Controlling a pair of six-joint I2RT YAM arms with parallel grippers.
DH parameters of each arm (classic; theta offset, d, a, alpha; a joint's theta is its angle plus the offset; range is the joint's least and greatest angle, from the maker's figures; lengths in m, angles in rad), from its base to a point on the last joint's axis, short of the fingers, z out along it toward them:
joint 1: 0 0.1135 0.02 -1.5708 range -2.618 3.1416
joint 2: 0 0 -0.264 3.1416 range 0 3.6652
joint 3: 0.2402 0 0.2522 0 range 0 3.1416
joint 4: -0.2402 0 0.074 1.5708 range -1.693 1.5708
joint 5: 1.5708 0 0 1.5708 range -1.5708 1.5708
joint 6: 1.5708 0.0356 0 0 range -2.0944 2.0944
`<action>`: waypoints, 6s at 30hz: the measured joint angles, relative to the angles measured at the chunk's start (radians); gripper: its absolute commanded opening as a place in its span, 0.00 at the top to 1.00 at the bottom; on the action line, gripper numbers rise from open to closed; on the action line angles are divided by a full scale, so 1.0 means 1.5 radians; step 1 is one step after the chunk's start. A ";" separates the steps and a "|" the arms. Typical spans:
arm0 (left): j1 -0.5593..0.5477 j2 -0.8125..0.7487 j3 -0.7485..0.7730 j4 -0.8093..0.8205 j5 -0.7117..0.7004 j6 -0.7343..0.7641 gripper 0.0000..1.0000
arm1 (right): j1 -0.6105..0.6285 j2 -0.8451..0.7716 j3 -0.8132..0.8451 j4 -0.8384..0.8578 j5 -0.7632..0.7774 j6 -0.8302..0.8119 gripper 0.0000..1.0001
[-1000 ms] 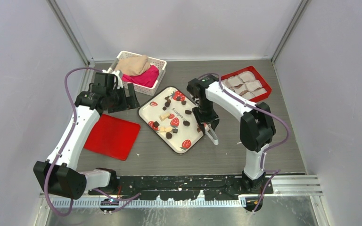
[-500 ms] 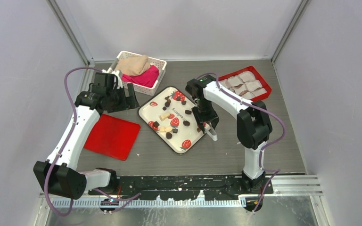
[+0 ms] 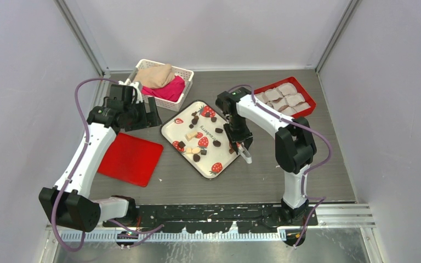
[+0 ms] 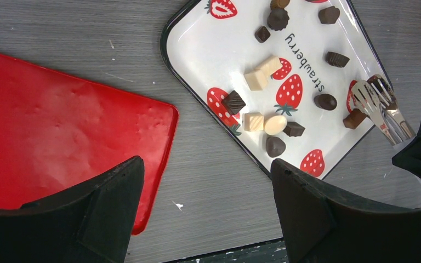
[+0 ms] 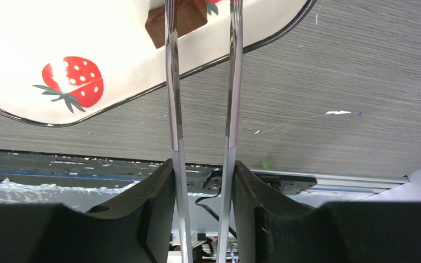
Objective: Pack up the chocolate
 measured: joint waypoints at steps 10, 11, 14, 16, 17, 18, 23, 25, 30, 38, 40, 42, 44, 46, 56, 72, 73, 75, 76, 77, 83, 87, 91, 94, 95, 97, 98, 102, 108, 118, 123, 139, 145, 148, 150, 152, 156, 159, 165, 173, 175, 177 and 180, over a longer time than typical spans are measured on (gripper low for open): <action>0.000 0.000 0.000 0.000 0.000 0.000 0.14 | 0.000 0.000 0.030 -0.010 0.003 0.000 0.99; 0.000 0.000 0.000 0.000 0.000 0.000 0.14 | 0.000 0.000 0.031 -0.010 0.003 0.000 0.99; 0.000 0.000 0.000 0.000 0.000 0.000 0.14 | 0.000 -0.001 0.041 -0.017 0.004 0.000 0.99; 0.000 0.000 0.000 0.000 0.000 0.000 0.14 | 0.000 -0.002 0.051 -0.024 0.006 0.000 0.99; 0.000 0.000 0.000 0.000 0.000 0.000 0.14 | 0.000 -0.002 0.057 -0.026 0.007 0.000 0.99; 0.000 0.000 0.000 0.000 0.000 0.000 0.14 | 0.000 -0.002 0.064 -0.029 0.008 0.000 0.99; 0.000 0.000 0.000 0.000 0.000 0.000 0.14 | -0.007 -0.007 0.113 -0.044 0.010 0.001 0.99; 0.000 0.000 0.000 0.000 0.000 0.000 0.14 | -0.013 -0.011 0.138 -0.047 0.010 0.001 0.99; 0.000 0.000 0.000 0.000 -0.003 0.000 0.14 | -0.062 -0.034 0.201 -0.056 0.005 0.003 0.99; 0.000 0.000 0.000 0.000 -0.013 0.000 0.14 | -0.208 -0.066 0.229 -0.062 0.022 0.003 0.99; 0.000 0.000 0.000 0.000 -0.015 0.000 0.14 | -0.227 -0.065 0.229 -0.060 0.023 0.003 0.99; 0.000 0.000 0.000 0.001 -0.015 0.000 0.14 | -0.247 -0.061 0.231 -0.054 0.022 0.003 0.99; 0.000 0.001 0.000 0.001 -0.015 0.000 0.14 | -0.261 -0.043 0.245 -0.052 0.021 0.002 0.99; 0.000 0.002 0.000 0.001 -0.015 0.000 0.14 | -0.270 -0.012 0.269 -0.049 0.020 0.000 0.99; 0.000 0.014 0.000 0.000 -0.023 0.000 0.14 | -0.295 0.134 0.330 -0.003 0.002 -0.003 0.99; 0.000 0.033 0.003 0.000 -0.030 -0.002 0.14 | -0.318 0.210 0.362 0.028 -0.041 -0.008 0.99; 0.000 0.033 0.003 0.000 -0.030 -0.002 0.14 | -0.317 0.210 0.361 0.030 -0.043 -0.008 0.99; 0.000 0.034 0.003 0.000 -0.030 -0.003 0.14 | -0.313 0.210 0.361 0.033 -0.047 -0.008 0.99; 0.000 0.034 0.003 0.001 -0.030 -0.004 0.14 | -0.311 0.210 0.361 0.034 -0.048 -0.009 0.99; 0.000 0.034 0.003 0.001 -0.030 -0.004 0.14 | -0.307 0.210 0.361 0.035 -0.051 -0.009 0.99; 0.000 0.038 0.003 0.001 -0.029 -0.007 0.14 | -0.289 0.210 0.363 0.034 -0.073 -0.012 0.99; 0.000 0.040 0.003 0.001 -0.029 -0.015 0.14 | -0.279 0.210 0.364 0.033 -0.090 -0.012 0.99; 0.000 0.040 0.003 0.001 -0.029 -0.018 0.14 | -0.269 0.210 0.364 0.029 -0.098 -0.012 0.99; 0.000 0.040 0.003 0.001 -0.029 -0.019 0.14 | -0.266 0.210 0.364 0.029 -0.098 -0.012 0.99; 0.000 0.040 0.003 0.001 -0.029 -0.020 0.14 | -0.266 0.210 0.364 0.029 -0.098 -0.012 0.97; 0.000 0.040 0.003 0.001 -0.028 -0.021 0.14 | -0.267 0.210 0.364 0.029 -0.098 -0.012 0.92; 0.000 0.040 0.003 0.001 -0.028 -0.021 0.14 | -0.269 0.210 0.364 0.029 -0.099 -0.012 0.90; 0.000 0.039 0.003 0.001 -0.026 -0.024 0.14 | -0.276 0.210 0.364 0.027 -0.103 -0.012 0.75; 0.000 0.033 0.002 0.001 -0.024 -0.031 0.14 | -0.280 0.210 0.364 0.024 -0.107 -0.012 0.62; 0.000 0.022 0.002 0.001 -0.024 -0.036 0.15 | -0.280 0.210 0.364 0.023 -0.111 -0.012 0.50; 0.000 0.021 0.001 0.001 -0.023 -0.036 0.15 | -0.280 0.210 0.364 0.023 -0.112 -0.012 0.48; 0.000 0.008 -0.001 0.001 -0.019 -0.036 0.15 | -0.270 0.062 0.313 0.037 -0.085 0.010 0.80; 0.000 0.007 -0.007 0.002 -0.015 -0.036 0.15 | -0.165 -0.100 0.216 0.039 -0.056 0.023 0.68; 0.000 0.007 -0.007 0.002 -0.015 -0.036 0.15 | -0.081 -0.158 0.134 0.039 -0.053 0.042 0.64; 0.000 0.007 -0.007 0.001 -0.016 -0.035 0.15 | -0.034 -0.181 0.073 0.041 -0.054 0.063 0.62; 0.000 0.007 -0.007 0.001 -0.016 -0.035 0.15 | -0.003 -0.199 0.003 0.043 -0.058 0.092 0.62; 0.000 0.007 -0.007 0.001 -0.016 -0.035 0.15 | 0.009 -0.230 -0.109 0.046 -0.060 0.150 0.58; 0.000 0.007 -0.007 0.001 -0.016 -0.035 0.15 | 0.014 -0.252 -0.157 0.050 -0.061 0.180 0.56; 0.000 0.007 -0.008 0.001 -0.014 -0.035 0.15 | 0.019 -0.258 -0.181 0.080 -0.073 0.205 0.51; 0.000 0.007 -0.009 0.001 -0.014 -0.035 0.15 | 0.020 -0.238 -0.192 0.134 -0.087 0.232 0.49; 0.000 0.007 -0.009 0.001 -0.014 -0.034 0.15 | 0.020 -0.235 -0.194 0.139 -0.087 0.234 0.49; 0.000 0.007 -0.009 0.001 -0.014 -0.033 0.15 | 0.020 -0.235 -0.196 0.141 -0.086 0.236 0.49; 0.000 0.007 -0.009 0.001 -0.014 -0.033 0.15 | 0.020 -0.232 -0.197 0.140 -0.082 0.237 0.49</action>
